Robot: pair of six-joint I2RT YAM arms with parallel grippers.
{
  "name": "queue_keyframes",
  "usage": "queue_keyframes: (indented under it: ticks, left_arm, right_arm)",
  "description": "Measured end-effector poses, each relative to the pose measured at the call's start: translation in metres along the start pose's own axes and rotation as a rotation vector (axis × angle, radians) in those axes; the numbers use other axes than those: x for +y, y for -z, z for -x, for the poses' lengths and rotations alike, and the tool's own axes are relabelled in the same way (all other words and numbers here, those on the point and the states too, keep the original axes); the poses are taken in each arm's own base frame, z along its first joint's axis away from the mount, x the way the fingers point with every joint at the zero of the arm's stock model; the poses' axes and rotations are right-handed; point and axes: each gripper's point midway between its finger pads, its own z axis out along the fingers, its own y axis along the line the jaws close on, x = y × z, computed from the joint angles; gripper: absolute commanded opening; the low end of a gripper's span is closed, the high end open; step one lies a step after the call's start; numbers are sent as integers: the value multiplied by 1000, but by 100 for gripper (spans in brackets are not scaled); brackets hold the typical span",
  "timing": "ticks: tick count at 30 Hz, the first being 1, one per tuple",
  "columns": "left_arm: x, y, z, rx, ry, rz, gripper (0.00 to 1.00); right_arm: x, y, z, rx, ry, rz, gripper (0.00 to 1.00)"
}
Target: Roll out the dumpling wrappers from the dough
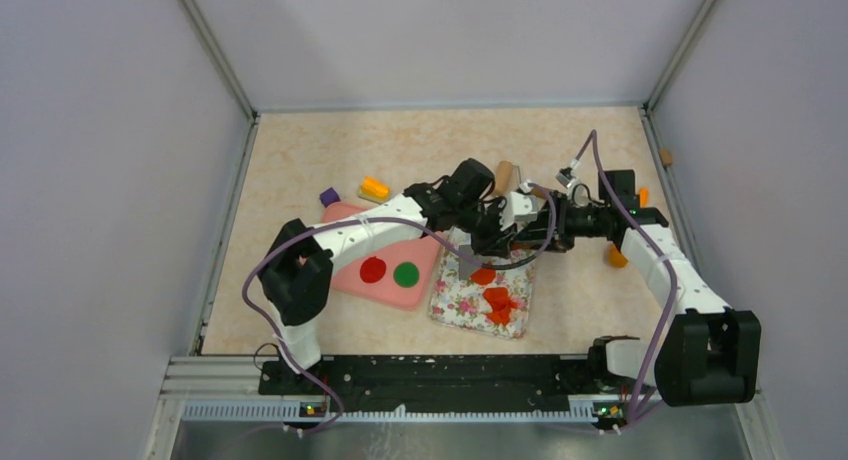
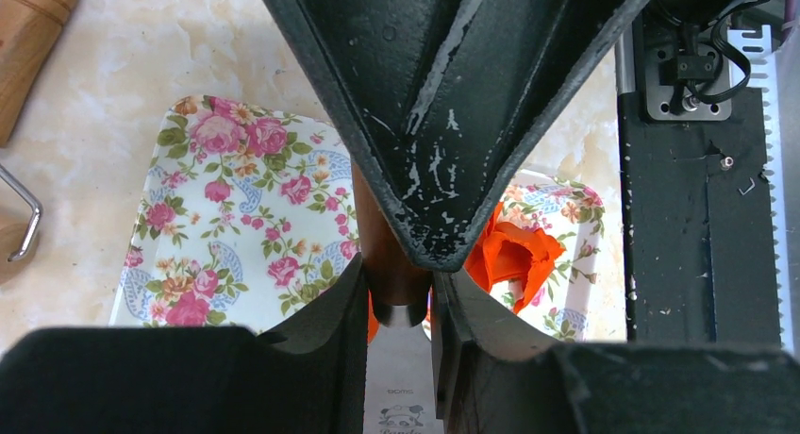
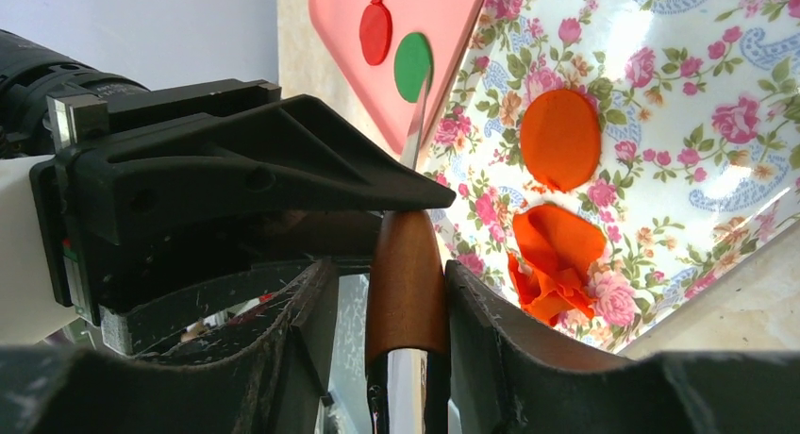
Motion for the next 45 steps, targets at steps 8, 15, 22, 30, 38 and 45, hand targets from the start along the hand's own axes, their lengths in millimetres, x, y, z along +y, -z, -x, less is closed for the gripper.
queue_keyframes:
  ticks: [8,15,22,30,38,45]
  left_arm:
    - [1,-3,-3,9,10,0,0]
    - [2,-3,-3,15,15,10,57]
    - [6,18,-15,54,59,50,60]
    - [50,88,-60,30,463,284,57]
    - [51,68,-148,205,820,428,52]
    - [86,52,-172,263,911,562,42]
  right_arm:
    - [-9,-1,-5,5,-14,-25,6]
    - [-10,-1,-5,2,4,-20,0]
    - [-17,12,2,-19,76,39,0]
    - [-77,42,53,-47,103,57,0]
    - [-114,47,48,42,206,24,0]
    - [-124,45,34,81,231,21,0]
